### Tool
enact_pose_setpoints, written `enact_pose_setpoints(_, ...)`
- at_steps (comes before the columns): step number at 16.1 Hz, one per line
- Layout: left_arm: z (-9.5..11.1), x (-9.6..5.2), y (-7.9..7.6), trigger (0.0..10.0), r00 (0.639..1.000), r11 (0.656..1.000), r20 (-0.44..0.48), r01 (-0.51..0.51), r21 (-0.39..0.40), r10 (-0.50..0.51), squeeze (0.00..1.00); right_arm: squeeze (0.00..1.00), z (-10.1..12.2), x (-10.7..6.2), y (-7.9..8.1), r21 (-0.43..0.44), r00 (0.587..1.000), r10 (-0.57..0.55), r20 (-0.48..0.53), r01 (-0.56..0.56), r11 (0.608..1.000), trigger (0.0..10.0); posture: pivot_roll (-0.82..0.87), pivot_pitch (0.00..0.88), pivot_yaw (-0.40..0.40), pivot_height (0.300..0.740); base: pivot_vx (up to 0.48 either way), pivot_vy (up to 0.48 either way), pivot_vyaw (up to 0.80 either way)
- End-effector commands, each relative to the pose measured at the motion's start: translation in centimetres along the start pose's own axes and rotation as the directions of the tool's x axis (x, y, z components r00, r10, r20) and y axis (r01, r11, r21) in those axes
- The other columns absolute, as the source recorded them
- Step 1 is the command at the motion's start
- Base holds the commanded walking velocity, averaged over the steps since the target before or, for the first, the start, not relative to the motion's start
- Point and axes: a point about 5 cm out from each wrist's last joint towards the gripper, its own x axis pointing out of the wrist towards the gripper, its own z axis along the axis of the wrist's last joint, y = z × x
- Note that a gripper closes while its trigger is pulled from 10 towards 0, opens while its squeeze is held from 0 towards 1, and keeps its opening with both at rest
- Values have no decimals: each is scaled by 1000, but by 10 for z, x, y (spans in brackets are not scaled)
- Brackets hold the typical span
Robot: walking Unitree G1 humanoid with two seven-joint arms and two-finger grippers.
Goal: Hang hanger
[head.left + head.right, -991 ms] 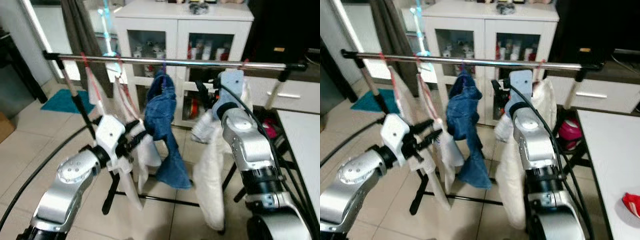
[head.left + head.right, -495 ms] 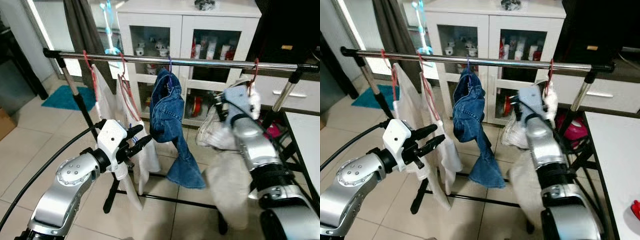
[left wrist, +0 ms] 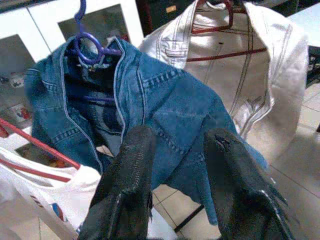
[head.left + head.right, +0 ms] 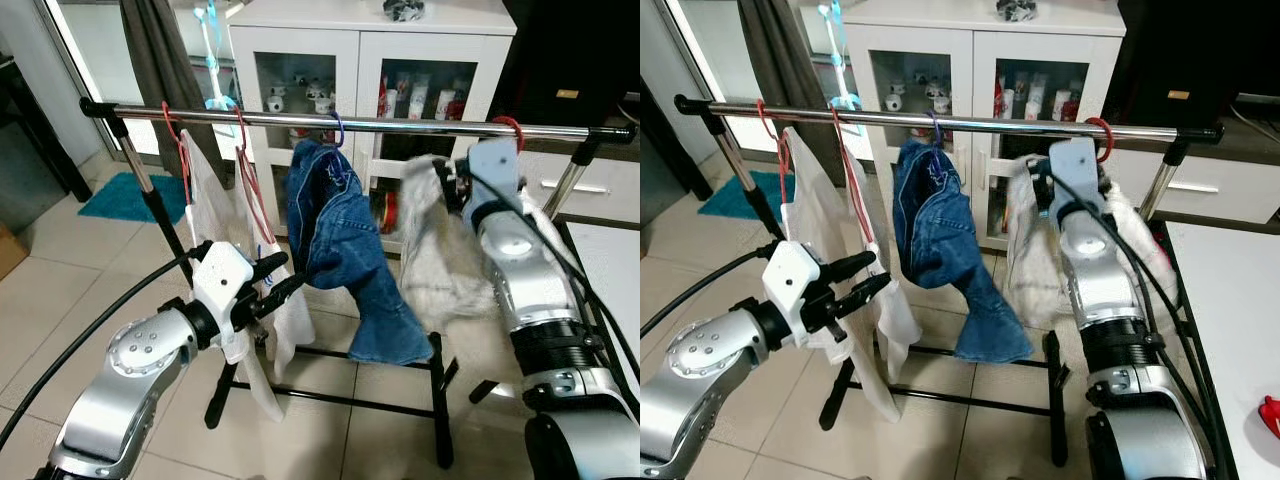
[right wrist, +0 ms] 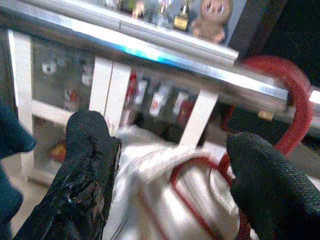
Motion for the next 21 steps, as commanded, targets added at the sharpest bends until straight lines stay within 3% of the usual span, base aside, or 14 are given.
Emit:
enact_pose_setpoints(1,3,-2,-2,10000,1000,1000,0,25,6,-25,0,0,1,-2,-4,9,1000,-1,0,1,1000,10000,-33,0,45,719,0,0,0)
enact_pose_setpoints(5,6,-2,-15,10000,990,990,11,138,-33,-138,0,0,-13,6,-21,-63,994,-1,-113,-6,998,10000,-28,0,45,719,0,0,0)
enact_pose_setpoints(13,7,-1,-15,10000,986,986,10,164,-40,-164,0,0,-20,4,-19,46,977,158,-146,-153,987,10000,-40,0,57,719,0,0,0)
enact_pose_setpoints(15,7,-1,-15,10000,986,985,11,169,-39,-169,0,0,-25,6,-19,42,958,204,-202,-200,979,4431,-46,0,62,719,0,0,0)
enact_pose_setpoints(16,7,-1,-15,10000,985,984,11,173,-39,-172,0,0,-24,8,-23,53,960,190,-207,-183,982,3020,-46,0,62,719,0,0,0)
enact_pose_setpoints(17,7,-1,-15,10000,984,984,9,176,-36,-176,0,0,-21,12,-28,45,965,157,-208,-151,988,2667,-47,0,64,719,0,0,0)
enact_pose_setpoints(18,7,0,-15,10000,984,984,8,177,-35,-177,0,0,-17,14,-31,46,970,143,-195,-136,990,3569,-44,0,62,719,0,0,0)
enact_pose_setpoints(19,7,0,-15,10000,984,984,8,177,-34,-176,0,0,-15,14,-31,50,971,144,-191,-137,989,3804,-43,0,60,719,0,0,0)
enact_pose_setpoints(20,7,0,-15,10000,984,984,10,178,-32,-177,0,0,-11,14,-32,45,970,157,-185,-151,987,10000,-42,0,59,719,0,0,0)
enact_pose_setpoints(21,7,0,-15,10000,984,983,10,179,-31,-178,0,0,-9,11,-32,46,968,174,-182,-168,985,10000,-43,0,59,719,0,0,0)
